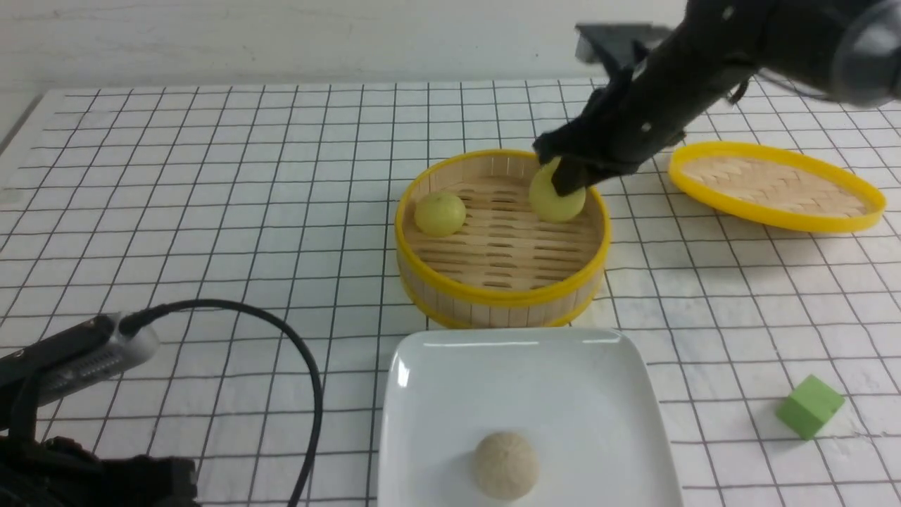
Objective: Put the steamed buns into the plate on the white-black tablecloth.
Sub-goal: 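Move the steamed bun from the bamboo steamer onto the white plate with the right gripper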
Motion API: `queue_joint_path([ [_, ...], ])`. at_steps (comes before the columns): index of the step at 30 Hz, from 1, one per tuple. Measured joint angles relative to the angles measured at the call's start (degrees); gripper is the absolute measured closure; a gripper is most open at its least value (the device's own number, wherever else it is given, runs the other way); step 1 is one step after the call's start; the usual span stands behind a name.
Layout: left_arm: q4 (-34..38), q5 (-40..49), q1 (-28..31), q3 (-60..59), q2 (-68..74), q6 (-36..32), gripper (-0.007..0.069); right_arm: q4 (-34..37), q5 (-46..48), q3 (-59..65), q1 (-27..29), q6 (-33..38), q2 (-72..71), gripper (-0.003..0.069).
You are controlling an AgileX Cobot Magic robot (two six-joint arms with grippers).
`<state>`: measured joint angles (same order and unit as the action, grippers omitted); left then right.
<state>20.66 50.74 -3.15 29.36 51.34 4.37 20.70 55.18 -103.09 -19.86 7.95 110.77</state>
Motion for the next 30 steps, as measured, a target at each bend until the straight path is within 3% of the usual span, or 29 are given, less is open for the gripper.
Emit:
queue_joint_path([
  [6, -0.4, -3.4, 0.0, 0.0, 0.0, 0.0, 0.0277, 2.3, 8.4, 4.3, -0.2, -0.1, -14.9, 0.0613],
  [9, -0.4, -3.9, 0.0, 0.0, 0.0, 0.0, 0.0277, 6.3, 5.9, 18.0, -2.3, -2.4, -21.9, 0.0568],
  [13, -0.4, -4.1, 0.0, 0.0, 0.0, 0.0, 0.0284, 9.3, -6.7, 35.5, -6.9, -3.5, -26.0, 0.0503],
  [16, -0.4, -5.1, 0.0, 0.0, 0.0, 0.0, 0.0288, 11.3, -27.6, 51.8, -11.2, -4.0, -25.7, 0.0422],
  [17, -0.4, -5.1, 0.0, 0.0, 0.0, 0.0, 0.0287, 11.3, -28.8, 52.5, -11.4, -4.0, -25.6, 0.0422],
  [19, -0.4, -5.4, 0.0, 0.0, 0.0, 0.0, 0.0287, 14.5, -42.2, 59.2, -12.7, -4.1, -23.5, 0.0346],
  [22, -0.4, -5.5, 0.0, 0.0, 0.0, 0.0, 0.0287, 16.9, -48.2, 62.2, -12.9, -4.2, -21.2, 0.0268],
  [26, -0.4, -5.0, 0.0, 0.0, 0.0, 0.0, 0.0287, 17.6, -47.6, 62.7, -13.0, -4.2, -20.1, 0.019],
  [30, -0.4, -1.7, 0.0, 0.0, 0.0, 0.0, 0.0289, 15.9, -38.0, 61.9, -11.8, -3.1, -24.9, 0.0165],
])
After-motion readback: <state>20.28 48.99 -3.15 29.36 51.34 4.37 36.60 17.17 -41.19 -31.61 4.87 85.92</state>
